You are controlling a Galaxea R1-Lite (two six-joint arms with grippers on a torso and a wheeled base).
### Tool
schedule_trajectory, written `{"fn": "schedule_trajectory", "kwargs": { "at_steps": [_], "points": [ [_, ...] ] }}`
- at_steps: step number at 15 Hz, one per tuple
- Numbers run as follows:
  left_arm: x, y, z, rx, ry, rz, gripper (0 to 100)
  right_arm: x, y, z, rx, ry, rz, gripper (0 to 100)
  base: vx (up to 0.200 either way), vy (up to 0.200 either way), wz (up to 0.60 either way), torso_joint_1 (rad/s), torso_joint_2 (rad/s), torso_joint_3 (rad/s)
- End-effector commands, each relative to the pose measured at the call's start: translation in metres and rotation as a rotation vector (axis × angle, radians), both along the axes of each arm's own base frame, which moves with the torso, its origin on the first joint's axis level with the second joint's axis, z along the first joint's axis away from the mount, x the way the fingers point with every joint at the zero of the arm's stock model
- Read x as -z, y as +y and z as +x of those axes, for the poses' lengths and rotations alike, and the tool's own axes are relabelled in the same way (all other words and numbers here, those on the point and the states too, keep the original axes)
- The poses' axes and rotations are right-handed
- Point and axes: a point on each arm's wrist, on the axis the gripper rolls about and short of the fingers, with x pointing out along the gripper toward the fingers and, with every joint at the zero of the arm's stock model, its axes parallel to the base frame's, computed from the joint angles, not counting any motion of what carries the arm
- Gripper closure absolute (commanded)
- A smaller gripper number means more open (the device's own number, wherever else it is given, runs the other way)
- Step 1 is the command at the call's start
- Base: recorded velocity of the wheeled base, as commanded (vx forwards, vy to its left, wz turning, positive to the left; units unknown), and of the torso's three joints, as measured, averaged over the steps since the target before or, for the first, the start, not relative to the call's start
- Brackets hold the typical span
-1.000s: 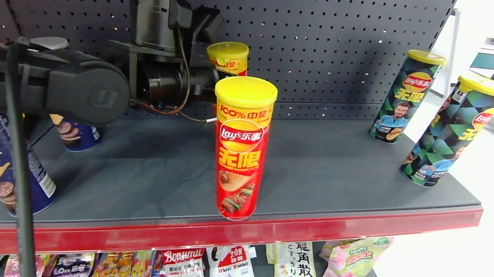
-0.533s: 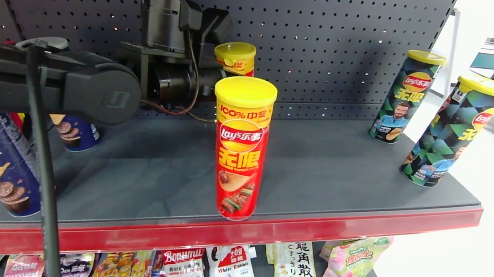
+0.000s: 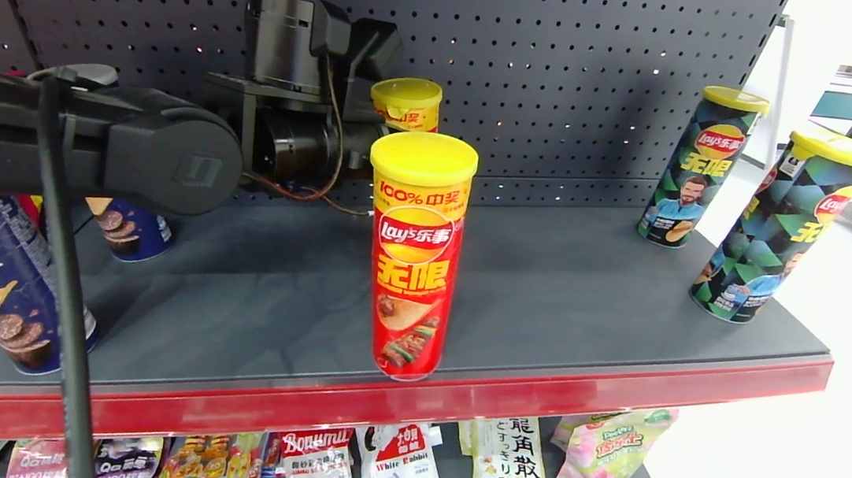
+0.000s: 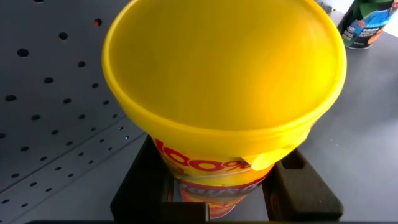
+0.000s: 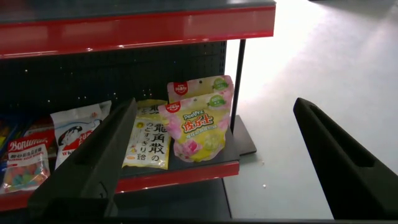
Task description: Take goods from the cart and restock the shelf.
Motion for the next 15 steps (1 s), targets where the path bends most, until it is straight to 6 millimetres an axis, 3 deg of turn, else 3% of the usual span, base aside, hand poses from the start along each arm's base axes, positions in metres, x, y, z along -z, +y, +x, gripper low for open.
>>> {"fn": "schedule_trajectory", "kwargs": {
  "at_steps": [1,15],
  "points": [
    [-0.0017,0.0010,-0.0018,0.000,-0.002,-0.002,100,-0.0001,0.0000,0.0001,0.000,0.000,-0.001,0,0.000,0.000,0.00,0.000,0.00,0.000],
    [0.0001,0.0000,-0.0094,0.019,0.024,0.015,100,-0.0001,0.0000,0.0001,0.000,0.000,-0.001,0,0.000,0.000,0.00,0.000,0.00,0.000]
  ]
}}
